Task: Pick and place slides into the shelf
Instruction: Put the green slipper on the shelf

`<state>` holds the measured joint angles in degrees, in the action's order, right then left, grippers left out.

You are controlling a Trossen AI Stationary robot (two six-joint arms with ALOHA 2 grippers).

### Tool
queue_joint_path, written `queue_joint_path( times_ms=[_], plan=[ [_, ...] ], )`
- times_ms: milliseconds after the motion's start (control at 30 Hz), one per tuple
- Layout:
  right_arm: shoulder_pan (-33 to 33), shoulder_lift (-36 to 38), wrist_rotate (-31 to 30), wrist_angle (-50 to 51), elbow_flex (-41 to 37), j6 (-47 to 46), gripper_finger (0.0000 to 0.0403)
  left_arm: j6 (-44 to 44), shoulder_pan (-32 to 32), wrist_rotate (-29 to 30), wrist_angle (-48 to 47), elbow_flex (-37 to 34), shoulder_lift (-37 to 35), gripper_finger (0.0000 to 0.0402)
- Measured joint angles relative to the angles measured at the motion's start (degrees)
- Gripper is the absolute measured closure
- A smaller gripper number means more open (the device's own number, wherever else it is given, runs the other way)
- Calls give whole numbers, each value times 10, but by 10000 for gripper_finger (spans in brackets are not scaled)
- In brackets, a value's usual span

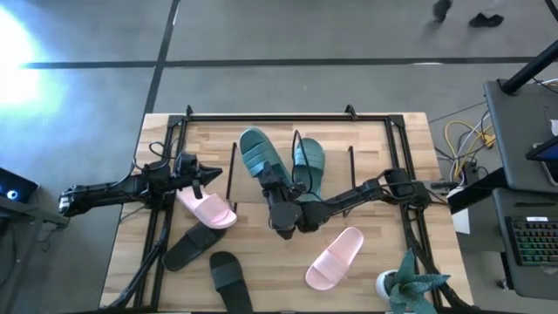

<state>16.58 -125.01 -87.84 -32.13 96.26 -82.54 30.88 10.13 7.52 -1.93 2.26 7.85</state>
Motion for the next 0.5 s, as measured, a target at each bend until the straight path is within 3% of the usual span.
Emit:
queue_joint_path(
  times_ms=[133, 500],
  plan=[
    [0, 0, 23, 0, -4, -10, 390, 0, 0, 0, 0, 0, 0, 389],
    [2, -1, 4, 1, -5, 14, 376, 0, 0, 0, 0, 0, 0, 389]
  ],
)
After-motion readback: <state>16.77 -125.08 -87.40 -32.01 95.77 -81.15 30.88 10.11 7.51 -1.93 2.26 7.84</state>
